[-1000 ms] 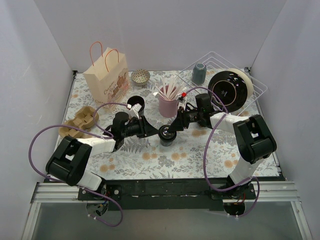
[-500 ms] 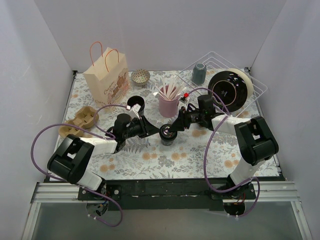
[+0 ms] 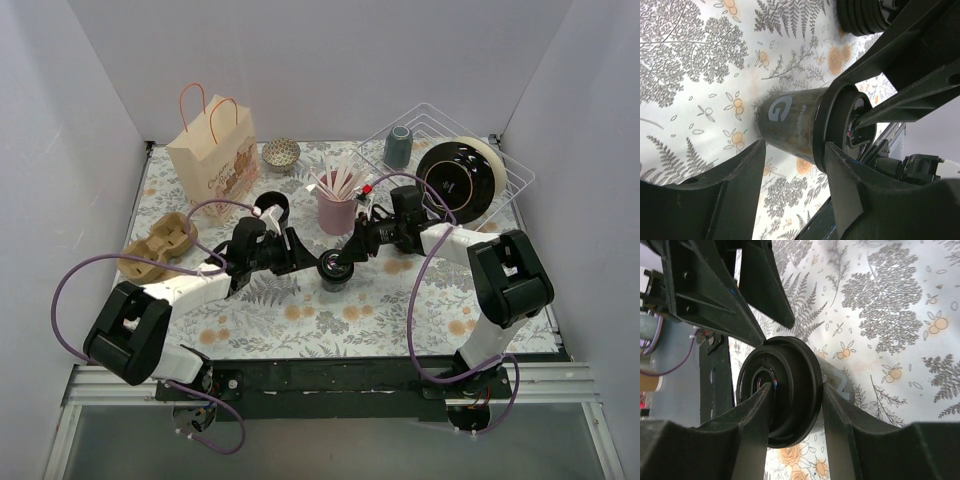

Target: Pack the takeout coffee

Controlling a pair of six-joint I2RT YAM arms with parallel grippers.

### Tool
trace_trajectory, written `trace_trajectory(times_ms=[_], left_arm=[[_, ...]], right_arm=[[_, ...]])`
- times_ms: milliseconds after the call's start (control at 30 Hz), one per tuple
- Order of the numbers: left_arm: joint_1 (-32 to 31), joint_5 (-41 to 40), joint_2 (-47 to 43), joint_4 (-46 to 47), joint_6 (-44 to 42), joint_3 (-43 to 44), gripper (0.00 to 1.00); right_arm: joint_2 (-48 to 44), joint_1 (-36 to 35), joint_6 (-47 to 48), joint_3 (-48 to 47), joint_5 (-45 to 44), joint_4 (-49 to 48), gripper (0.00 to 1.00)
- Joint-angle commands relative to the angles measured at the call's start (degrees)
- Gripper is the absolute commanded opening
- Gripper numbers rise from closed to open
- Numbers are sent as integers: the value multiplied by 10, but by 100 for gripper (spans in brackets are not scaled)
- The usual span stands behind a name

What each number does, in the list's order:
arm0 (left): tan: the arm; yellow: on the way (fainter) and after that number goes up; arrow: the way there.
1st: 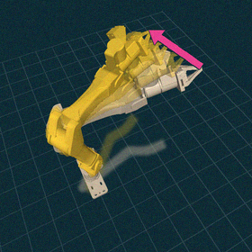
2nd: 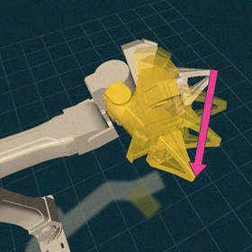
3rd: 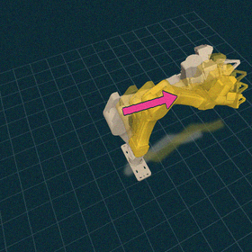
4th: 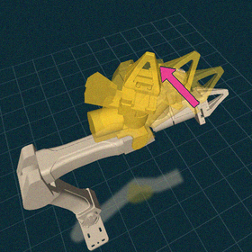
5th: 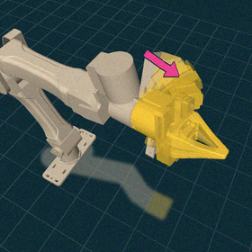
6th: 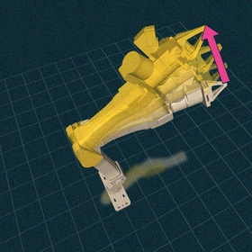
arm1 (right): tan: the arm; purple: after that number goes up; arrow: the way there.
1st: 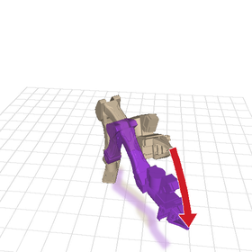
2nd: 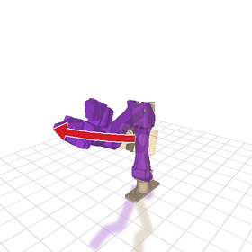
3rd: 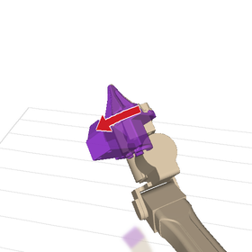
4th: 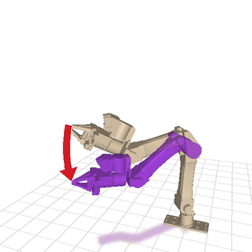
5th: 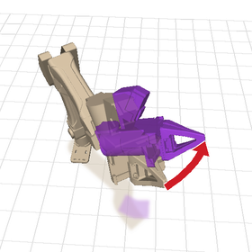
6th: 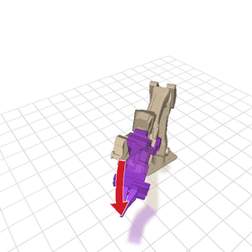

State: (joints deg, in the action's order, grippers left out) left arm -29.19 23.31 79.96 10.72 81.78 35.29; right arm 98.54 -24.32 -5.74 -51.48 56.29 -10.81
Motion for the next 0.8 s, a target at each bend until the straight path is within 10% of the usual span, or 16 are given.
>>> trace_trajectory(times_ms=[0, 767], left_arm=[[20, -4, -38, -85, -45, 19, 50], [37, 134, -39, 31, -65, -48, 44]], right_arm=[[69, -15, 120, -2, -70, 198, 15], [82, -49, 171, -41, -71, 249, 14]])
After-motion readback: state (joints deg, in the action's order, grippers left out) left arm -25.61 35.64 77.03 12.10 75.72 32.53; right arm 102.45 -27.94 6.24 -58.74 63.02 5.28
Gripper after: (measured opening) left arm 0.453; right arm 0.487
